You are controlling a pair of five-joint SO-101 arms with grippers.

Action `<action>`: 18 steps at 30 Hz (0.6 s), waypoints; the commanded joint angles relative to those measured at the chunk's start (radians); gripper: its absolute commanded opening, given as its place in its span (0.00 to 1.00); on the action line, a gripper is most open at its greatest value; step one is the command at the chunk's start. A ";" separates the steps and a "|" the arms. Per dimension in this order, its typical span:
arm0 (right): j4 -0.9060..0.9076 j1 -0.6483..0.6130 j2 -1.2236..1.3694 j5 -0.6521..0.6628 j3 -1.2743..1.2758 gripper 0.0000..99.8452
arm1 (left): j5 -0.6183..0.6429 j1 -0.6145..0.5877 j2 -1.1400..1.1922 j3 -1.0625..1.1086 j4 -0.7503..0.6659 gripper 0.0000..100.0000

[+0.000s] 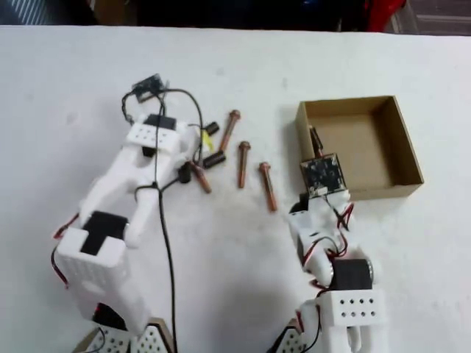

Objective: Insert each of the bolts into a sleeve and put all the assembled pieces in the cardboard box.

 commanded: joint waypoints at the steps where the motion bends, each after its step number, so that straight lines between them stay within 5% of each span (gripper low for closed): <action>1: -0.021 0.005 -0.015 -0.002 -0.012 0.02 | 0.006 -0.013 -0.007 -0.040 -0.023 0.26; 6: -0.021 0.005 -0.015 -0.002 -0.012 0.02 | 0.006 -0.010 -0.004 -0.037 -0.015 0.23; 12: -0.021 0.005 -0.015 -0.002 -0.012 0.02 | 0.006 -0.008 -0.004 -0.011 -0.031 0.02; 18: -0.021 0.005 -0.015 -0.002 -0.003 0.02 | 0.006 -0.008 -0.005 -0.002 -0.066 0.10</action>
